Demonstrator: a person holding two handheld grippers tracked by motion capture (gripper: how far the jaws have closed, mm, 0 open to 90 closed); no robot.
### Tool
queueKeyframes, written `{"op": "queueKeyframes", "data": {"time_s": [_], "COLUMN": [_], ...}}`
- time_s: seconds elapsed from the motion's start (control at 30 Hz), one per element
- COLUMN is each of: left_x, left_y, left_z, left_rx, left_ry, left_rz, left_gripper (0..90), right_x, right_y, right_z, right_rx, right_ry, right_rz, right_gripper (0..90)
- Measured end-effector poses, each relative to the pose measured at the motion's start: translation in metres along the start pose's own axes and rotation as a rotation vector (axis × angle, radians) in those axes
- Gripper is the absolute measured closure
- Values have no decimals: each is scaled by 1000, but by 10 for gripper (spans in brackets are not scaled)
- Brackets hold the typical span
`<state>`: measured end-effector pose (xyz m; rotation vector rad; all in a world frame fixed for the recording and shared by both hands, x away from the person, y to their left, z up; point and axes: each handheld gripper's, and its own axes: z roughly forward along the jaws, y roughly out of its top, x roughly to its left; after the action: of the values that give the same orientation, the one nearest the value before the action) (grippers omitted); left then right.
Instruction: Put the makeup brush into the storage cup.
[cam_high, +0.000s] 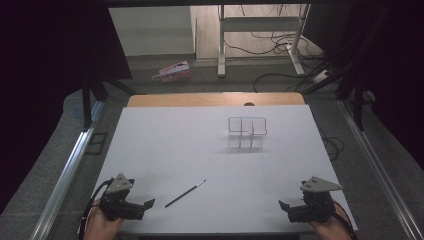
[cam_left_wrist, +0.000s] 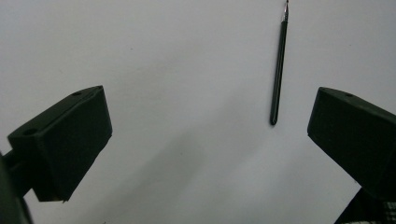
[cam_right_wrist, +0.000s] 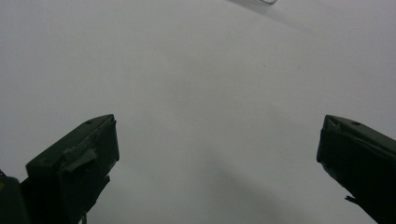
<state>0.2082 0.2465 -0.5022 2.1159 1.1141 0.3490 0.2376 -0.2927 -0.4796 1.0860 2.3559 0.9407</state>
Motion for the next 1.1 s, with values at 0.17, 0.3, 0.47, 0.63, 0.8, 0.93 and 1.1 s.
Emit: {"op": "queueKeyframes", "data": {"time_s": [0.17,0.3,0.47,0.63,0.8,0.93,1.1], "left_x": [0,-1,-4,-3,-3,-4,-4], "left_y": [0,0,2,2,2,4,7], "left_z": [2,3,3,3,3,4,3], "left_rx": [0,20,34,40,53,75,86], "left_ry": [0,8,13,19,28,36,46], "left_rz": [5,11,21,15,16,15,11], "left_gripper": [2,1,3,2,10,14,14], "right_x": [-1,-1,-1,0,0,0,-1], "right_y": [0,0,0,0,1,0,0], "right_z": [0,1,1,2,2,2,2], "right_rx": [-1,-2,6,8,11,19,17], "right_ry": [4,17,18,23,24,30,31], "right_rz": [-2,4,0,-5,-10,-13,-4], "right_gripper": [0,0,0,0,0,0,0]}}
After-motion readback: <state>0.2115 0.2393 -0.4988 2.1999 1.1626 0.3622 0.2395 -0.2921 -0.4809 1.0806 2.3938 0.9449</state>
